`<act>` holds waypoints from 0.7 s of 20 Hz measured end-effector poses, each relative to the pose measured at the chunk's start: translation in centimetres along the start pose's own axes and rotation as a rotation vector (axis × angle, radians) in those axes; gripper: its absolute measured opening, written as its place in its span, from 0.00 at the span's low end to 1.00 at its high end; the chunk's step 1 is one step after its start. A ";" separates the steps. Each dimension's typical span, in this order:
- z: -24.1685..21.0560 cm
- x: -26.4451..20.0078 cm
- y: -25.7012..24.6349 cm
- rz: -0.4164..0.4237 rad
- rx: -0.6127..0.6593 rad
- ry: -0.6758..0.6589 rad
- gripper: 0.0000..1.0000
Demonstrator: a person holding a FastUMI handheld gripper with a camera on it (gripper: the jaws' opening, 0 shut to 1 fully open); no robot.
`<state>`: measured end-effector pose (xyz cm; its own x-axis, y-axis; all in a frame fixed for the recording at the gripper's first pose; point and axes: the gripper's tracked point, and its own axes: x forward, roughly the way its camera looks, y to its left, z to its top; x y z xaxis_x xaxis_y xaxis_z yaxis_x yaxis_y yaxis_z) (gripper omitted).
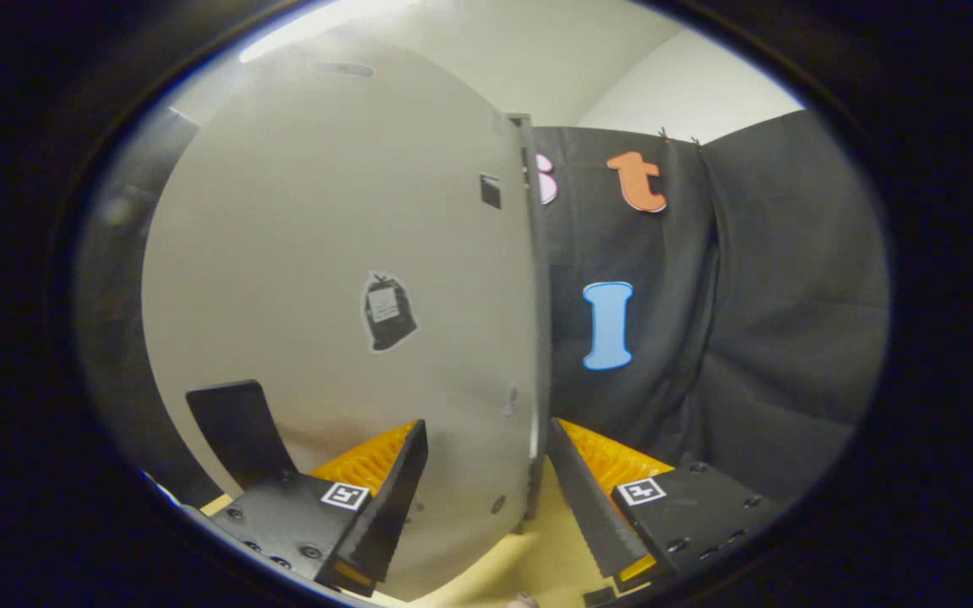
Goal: Open the shoe cabinet door, grab the shoes and put them into the shoe cabinet, then close the shoe cabinet door.
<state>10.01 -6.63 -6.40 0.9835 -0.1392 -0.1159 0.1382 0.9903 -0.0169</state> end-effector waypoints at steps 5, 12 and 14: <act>-0.7 4.9 7.2 0.052 0.015 0.011 0.94; -0.8 11.3 11.0 0.087 0.035 0.032 0.93; -0.6 11.9 11.6 0.082 0.020 0.033 0.93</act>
<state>23.22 3.21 -8.58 0.9873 -0.0570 -0.1484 0.0596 0.9981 0.0134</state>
